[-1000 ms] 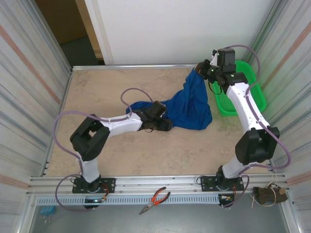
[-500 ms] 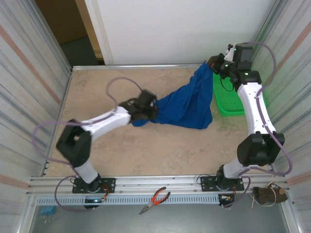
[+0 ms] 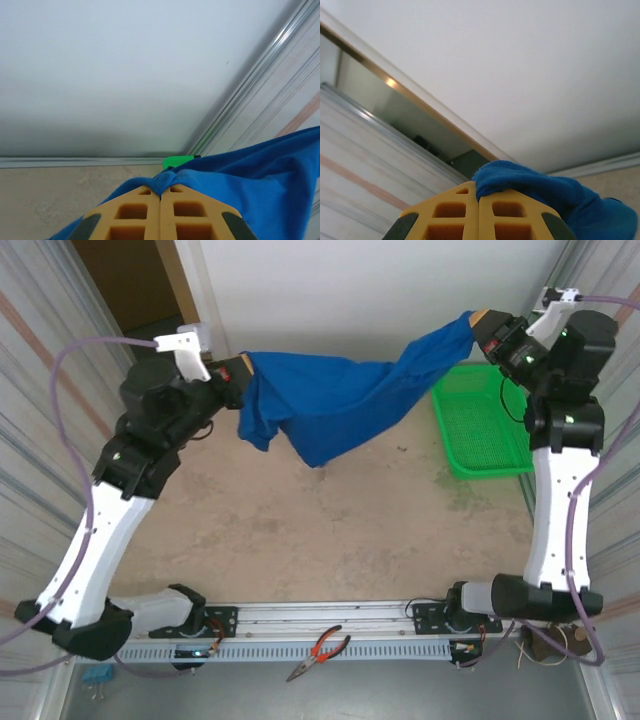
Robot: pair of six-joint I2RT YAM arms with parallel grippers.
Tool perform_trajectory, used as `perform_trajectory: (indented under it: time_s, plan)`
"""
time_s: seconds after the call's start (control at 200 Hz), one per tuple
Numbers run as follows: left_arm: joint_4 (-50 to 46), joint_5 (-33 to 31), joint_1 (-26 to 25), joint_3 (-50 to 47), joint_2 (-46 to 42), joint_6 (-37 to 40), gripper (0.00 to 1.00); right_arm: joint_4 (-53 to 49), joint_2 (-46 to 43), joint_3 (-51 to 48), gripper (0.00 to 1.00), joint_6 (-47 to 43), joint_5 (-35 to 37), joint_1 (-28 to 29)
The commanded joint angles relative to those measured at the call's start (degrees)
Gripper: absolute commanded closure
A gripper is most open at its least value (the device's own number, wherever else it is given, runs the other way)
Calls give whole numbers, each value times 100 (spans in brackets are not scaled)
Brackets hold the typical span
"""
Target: Fold the inside-out t-shirt
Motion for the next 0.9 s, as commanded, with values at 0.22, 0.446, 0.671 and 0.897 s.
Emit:
perform_trajectory:
  time_s: [0.22, 0.446, 0.671, 0.897]
  plan:
    - [-127, 719, 1090, -709, 394, -408, 100, 222, 590, -564, 100, 23, -123, 132]
    - [170, 1245, 1899, -269, 1526, -465, 100, -206, 2207, 429, 100, -326, -92, 535]
    - [-70, 1410, 2028, 1456, 2071, -436, 100, -782, 3374, 2962, 100, -253, -280, 773]
    - [-195, 1538, 1996, 1429, 1419, -367, 100, -807, 3214, 3225, 100, -316, -340, 814]
